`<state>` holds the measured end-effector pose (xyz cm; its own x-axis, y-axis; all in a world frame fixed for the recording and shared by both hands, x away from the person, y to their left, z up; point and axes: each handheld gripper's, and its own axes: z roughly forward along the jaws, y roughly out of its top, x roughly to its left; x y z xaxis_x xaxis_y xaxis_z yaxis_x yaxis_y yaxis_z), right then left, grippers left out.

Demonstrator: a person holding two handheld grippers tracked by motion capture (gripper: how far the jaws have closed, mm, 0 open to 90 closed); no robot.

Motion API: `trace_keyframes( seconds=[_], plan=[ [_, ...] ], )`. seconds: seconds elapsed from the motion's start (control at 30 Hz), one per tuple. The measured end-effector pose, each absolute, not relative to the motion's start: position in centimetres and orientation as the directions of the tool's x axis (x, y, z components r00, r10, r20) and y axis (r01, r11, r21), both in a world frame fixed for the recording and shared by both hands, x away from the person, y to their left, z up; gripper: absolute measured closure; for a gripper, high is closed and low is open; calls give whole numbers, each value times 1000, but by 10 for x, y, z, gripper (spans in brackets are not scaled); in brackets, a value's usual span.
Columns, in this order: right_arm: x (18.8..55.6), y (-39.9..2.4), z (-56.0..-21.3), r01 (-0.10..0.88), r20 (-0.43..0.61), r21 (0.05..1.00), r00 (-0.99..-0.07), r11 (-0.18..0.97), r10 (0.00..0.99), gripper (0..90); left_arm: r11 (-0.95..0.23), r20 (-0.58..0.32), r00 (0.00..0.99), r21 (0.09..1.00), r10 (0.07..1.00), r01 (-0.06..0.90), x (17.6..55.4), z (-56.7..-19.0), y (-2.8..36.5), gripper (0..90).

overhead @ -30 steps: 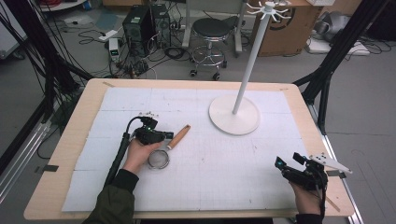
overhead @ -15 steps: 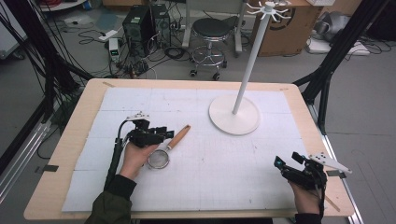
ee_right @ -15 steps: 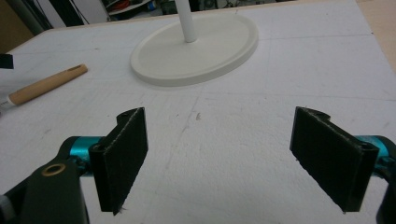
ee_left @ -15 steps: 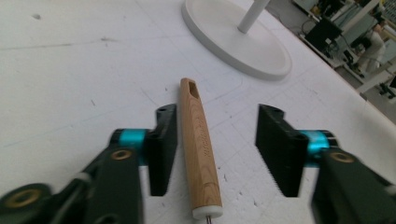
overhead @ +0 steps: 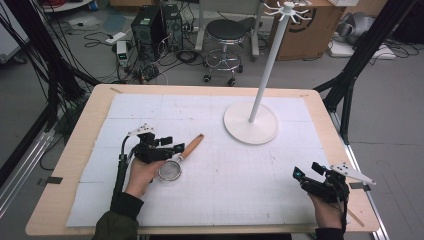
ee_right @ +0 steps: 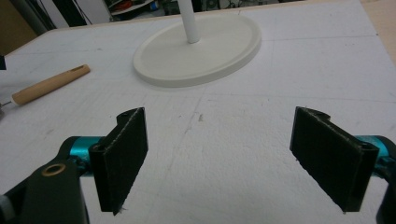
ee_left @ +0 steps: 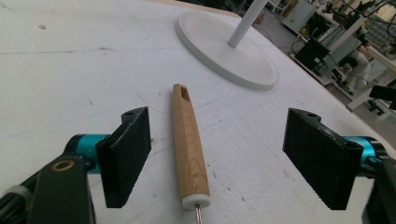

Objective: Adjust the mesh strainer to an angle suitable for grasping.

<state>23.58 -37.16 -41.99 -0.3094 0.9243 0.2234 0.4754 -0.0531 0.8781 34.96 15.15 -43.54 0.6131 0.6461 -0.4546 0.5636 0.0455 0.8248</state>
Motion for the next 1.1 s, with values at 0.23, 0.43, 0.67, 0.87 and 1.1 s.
trace_keyframes(
  seconds=[0.23,0.43,0.67,0.87,1.1],
  plan=[
    [237,-371,-420,476,257,876,-333,-73,907,179,47,-439,613,835,656,548,342,-438,156,191],
    [238,-373,-420,484,308,868,-347,-113,886,165,41,-426,619,843,659,537,331,-438,158,173],
    [243,-369,-420,486,319,867,-374,-109,871,149,5,-387,623,852,680,524,323,-439,156,161],
    [250,-360,-420,502,336,860,-418,-94,844,118,23,-396,615,852,682,523,320,-440,162,162],
    [261,-348,-422,527,368,847,-479,-74,797,110,31,-395,602,851,694,524,314,-442,170,162]
  ],
)
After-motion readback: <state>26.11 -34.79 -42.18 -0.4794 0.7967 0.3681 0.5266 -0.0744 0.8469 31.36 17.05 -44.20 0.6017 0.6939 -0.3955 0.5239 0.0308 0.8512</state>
